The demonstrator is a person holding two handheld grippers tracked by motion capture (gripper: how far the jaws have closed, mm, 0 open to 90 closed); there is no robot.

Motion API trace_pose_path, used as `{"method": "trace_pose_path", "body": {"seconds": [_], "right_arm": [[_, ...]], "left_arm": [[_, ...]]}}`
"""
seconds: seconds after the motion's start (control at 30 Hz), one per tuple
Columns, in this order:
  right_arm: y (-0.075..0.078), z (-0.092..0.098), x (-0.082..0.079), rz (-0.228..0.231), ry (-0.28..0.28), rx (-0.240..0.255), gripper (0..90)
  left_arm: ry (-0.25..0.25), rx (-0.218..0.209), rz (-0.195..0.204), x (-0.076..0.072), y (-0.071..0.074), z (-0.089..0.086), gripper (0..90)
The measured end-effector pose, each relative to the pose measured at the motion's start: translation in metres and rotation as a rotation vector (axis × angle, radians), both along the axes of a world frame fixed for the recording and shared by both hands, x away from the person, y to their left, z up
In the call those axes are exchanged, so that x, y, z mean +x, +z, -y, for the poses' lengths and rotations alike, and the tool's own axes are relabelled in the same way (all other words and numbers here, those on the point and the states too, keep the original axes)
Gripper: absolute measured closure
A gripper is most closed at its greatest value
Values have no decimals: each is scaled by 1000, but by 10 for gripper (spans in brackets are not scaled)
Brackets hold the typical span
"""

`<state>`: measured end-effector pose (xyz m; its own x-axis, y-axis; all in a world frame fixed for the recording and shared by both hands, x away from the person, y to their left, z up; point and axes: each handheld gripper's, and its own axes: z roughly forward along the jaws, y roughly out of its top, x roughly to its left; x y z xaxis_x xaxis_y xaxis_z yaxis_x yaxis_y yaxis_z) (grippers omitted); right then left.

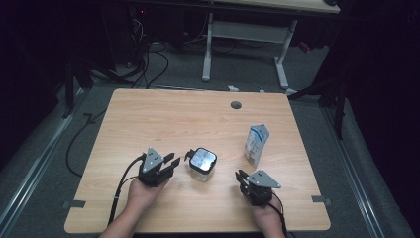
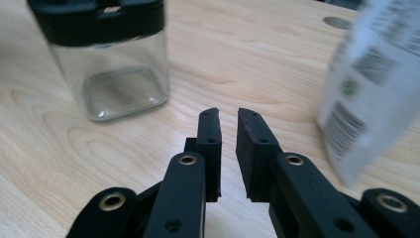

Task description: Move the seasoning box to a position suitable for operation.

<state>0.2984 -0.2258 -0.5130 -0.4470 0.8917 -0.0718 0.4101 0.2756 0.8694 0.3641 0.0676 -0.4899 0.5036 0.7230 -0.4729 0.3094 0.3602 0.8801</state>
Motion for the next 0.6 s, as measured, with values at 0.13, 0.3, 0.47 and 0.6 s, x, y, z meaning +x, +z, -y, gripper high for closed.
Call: {"method": "trace_pose_path", "body": {"seconds": [0.13,0.3,0.47,0.6], "right_arm": [[-1,5,0,-19,20,3,780],[1,3,-3,-33,60,3,793],[2,4,-3,-39,75,28,836],[3,5,-4,-36,78,35,835]], "left_arm": [[-22,8,17,3,15,9,735],[-28,15,15,6,28,22,896],[-24,73,18,13,27,43,899],[-15,93,13,16,22,47,900]]}}
